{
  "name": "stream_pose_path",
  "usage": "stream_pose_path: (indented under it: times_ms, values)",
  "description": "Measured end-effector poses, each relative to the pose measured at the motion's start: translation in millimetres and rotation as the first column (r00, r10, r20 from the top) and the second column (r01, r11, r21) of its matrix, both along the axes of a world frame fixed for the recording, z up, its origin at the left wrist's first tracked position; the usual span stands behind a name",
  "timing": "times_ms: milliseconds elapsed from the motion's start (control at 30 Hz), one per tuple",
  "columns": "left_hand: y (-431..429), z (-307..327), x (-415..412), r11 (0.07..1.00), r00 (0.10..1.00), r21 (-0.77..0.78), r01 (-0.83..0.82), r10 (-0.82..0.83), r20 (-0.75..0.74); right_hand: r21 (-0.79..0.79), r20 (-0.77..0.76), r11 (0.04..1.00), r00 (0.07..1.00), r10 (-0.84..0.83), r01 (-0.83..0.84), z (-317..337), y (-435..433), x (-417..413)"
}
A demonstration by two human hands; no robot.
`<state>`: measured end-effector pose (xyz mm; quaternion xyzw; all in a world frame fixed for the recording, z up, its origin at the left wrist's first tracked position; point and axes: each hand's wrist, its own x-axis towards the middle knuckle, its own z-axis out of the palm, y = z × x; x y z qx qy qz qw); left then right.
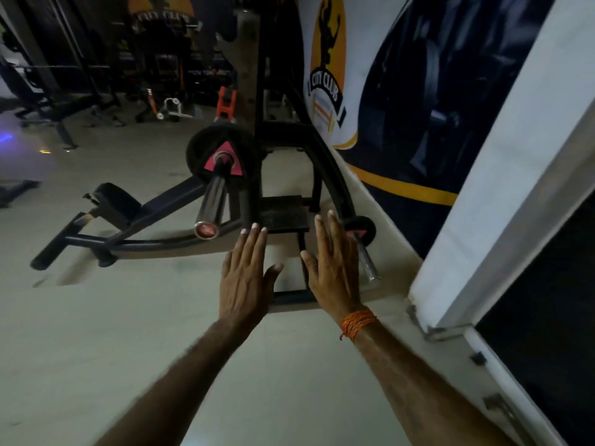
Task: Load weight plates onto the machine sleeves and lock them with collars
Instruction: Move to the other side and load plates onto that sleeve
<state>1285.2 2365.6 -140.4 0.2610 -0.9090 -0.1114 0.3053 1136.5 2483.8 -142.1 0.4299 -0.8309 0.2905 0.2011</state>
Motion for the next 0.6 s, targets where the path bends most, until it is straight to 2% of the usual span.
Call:
stream_pose_path:
  times_ms: [267, 600]
  values:
    - [-4.6, -47.1, -122.9, 0.995, 0.993, 0.075, 0.067, -0.074, 0.096, 0.073, 0.099, 0.990, 0.987, -0.126, 0.119, -35.7, 34.8, -106.5]
    - [-44.1, -110.3, -299.9, 0.960, 0.976, 0.255, 0.115, -0.157, 0.152, 0.249, 0.151, 0.947, 0.958, -0.245, 0.203, -92.4, 3.6, -274.4]
